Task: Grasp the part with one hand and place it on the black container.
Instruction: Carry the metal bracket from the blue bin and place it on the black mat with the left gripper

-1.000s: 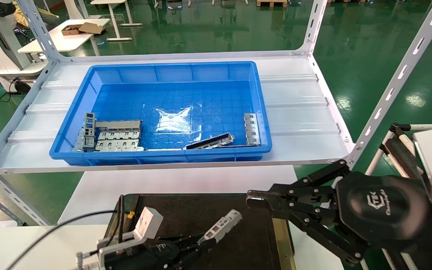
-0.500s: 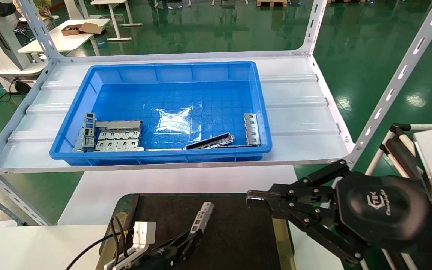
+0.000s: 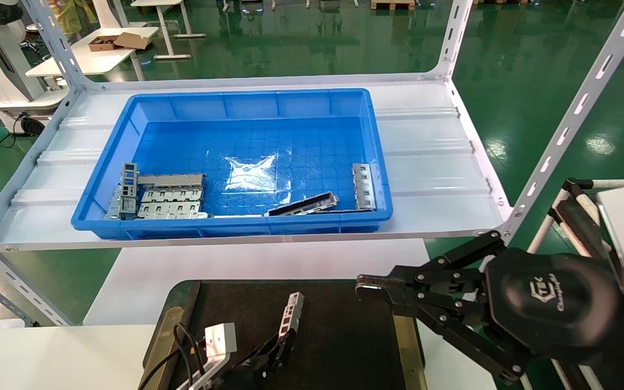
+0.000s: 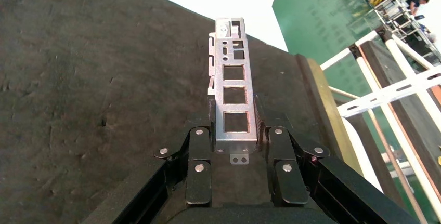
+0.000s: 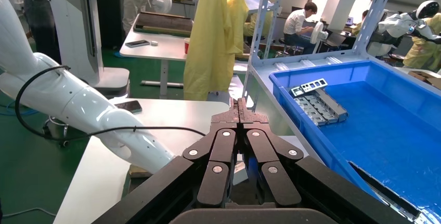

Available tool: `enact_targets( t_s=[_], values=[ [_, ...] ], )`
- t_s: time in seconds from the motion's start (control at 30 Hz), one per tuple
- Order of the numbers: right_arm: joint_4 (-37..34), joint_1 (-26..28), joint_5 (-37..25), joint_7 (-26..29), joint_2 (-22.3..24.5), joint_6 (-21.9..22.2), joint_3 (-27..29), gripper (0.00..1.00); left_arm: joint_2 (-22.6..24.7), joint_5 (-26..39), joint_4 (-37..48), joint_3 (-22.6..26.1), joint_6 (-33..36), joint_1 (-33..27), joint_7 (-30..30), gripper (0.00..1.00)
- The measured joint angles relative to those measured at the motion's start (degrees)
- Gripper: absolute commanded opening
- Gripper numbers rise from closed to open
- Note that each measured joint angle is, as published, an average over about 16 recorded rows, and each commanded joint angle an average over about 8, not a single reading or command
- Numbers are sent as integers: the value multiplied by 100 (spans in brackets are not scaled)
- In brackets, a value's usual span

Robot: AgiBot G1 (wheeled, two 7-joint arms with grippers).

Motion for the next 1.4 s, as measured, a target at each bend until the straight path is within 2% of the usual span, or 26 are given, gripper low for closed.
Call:
enact_targets(
  t_s=[0.47, 0.5, 0.57, 0.6, 0.73, 0.77, 0.83, 0.87, 0.9, 1.4],
  values=[
    [0, 1, 2, -1, 1, 1, -3, 0, 240, 3, 364, 417, -545, -111, -336, 0],
    [0, 1, 2, -1, 1, 1, -3, 4, 245, -6, 379, 443, -570, -118, -351, 0],
    [0, 1, 2, -2, 1, 1, -3, 28, 251, -28, 408, 494, -617, -133, -378, 0],
    [0, 1, 2, -2, 1, 1, -4, 40, 252, -40, 421, 520, -638, -141, -390, 5],
    [0, 1, 3, -2, 2, 2, -4, 90, 251, -100, 462, 621, -713, -172, -438, 53],
    [0, 1, 3, -2, 2, 2, -4, 98, 249, -117, 470, 647, -729, -179, -449, 65],
    [0, 1, 3, -2, 2, 2, -5, 100, 243, -154, 480, 697, -762, -193, -470, 90],
    [0, 1, 3, -3, 2, 2, -5, 100, 240, -174, 485, 722, -779, -199, -480, 98],
    [0, 1, 4, -3, 2, 2, -5, 100, 237, -195, 488, 747, -797, -205, -490, 100],
    [0, 2, 6, -4, 3, 3, -8, 100, 25, -591, 161, 1134, -1067, -269, -546, 100]
  ],
)
